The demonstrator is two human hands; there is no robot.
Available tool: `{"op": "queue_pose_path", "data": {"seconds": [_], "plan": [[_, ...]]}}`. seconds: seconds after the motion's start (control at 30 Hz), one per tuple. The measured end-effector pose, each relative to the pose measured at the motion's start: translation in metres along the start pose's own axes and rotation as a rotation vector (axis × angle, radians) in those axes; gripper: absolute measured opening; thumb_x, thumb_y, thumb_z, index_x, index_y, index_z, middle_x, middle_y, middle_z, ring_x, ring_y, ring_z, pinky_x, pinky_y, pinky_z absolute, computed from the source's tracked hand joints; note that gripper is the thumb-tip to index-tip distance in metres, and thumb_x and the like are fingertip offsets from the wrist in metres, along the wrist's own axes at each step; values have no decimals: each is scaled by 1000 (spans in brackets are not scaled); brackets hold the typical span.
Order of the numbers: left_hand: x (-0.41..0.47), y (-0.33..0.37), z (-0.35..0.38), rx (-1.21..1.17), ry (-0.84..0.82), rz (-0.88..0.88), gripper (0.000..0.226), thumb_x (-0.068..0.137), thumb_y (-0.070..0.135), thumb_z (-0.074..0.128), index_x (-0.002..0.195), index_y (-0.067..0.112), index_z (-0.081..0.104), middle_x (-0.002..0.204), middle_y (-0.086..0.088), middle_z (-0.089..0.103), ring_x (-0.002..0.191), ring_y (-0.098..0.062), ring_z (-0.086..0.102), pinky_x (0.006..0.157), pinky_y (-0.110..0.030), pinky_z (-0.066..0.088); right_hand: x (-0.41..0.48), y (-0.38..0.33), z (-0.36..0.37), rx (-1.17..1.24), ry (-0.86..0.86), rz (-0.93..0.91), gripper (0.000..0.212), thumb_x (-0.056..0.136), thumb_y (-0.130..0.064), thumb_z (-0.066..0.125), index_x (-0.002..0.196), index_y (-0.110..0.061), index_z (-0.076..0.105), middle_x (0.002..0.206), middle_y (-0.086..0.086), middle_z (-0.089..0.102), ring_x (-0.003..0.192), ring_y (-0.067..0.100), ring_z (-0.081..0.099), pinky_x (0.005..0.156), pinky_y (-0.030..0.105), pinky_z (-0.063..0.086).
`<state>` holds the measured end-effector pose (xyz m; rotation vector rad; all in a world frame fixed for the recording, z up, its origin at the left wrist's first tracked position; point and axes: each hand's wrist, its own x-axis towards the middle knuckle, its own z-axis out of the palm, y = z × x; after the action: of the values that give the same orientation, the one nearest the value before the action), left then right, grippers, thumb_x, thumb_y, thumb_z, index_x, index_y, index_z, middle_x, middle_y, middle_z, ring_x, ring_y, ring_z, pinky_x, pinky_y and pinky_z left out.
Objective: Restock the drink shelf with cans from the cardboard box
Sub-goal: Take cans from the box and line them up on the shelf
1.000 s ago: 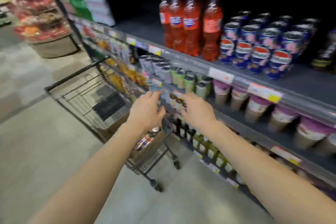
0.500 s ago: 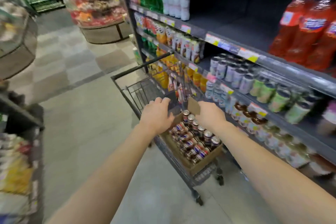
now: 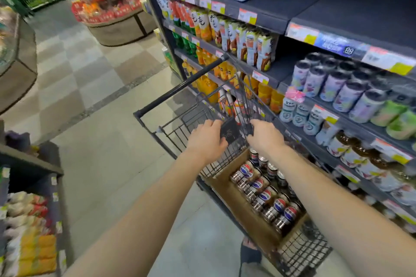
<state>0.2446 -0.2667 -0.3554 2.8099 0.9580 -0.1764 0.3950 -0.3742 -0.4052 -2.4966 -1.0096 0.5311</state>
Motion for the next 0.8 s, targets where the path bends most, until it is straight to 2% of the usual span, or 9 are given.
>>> {"op": "queue_pose_path", "data": {"seconds": [0.17,0.23,0.33,0.47,0.63,0.7,0.8], "plan": [[65,-8,17,12,-82,49,53,103,39,51,150,18,42,140,-10,54,127,-35,55,103,-49,48,43,10,8,26,9,66,51,94,-24,61,145,-20,52,137,3,62,121,29,61,93,40,54],[83,-11,30,3,-133,73,54,102,40,51,150,17,41,141,-11,53,127,-35,54,102,-49,50,50,19,13,18,4,101,47,94,-26,61,141,-21,55,130,3,65,115,29,63,85,38,54],[108,-12,52,10,-203,127,55,102,41,52,150,16,42,141,-11,53,126,-35,55,101,-49,51,56,35,20,22,-5,180,51,93,-30,64,143,-24,53,133,3,64,115,29,64,82,37,53],[138,-11,84,25,-283,234,59,100,42,53,152,17,39,143,-12,52,127,-35,55,99,-49,52,51,58,35,53,-23,312,47,90,-32,65,136,-25,57,112,3,68,100,27,67,67,33,51],[176,-10,119,11,-379,366,57,96,41,60,146,18,44,141,-12,52,127,-38,53,100,-50,49,43,72,53,73,4,516,55,88,-37,65,141,-26,53,117,4,69,105,29,66,81,40,58],[188,-13,131,-21,-392,411,52,95,37,62,140,17,48,138,-13,55,126,-38,54,101,-50,49,44,73,66,88,12,588,59,89,-38,64,144,-26,49,110,4,71,96,27,68,75,39,60],[207,-21,150,-55,-430,446,49,94,34,62,137,15,51,135,-12,57,125,-36,56,101,-48,48,50,71,85,71,9,675,51,92,-31,63,141,-19,53,94,6,72,82,27,69,65,38,60]]}}
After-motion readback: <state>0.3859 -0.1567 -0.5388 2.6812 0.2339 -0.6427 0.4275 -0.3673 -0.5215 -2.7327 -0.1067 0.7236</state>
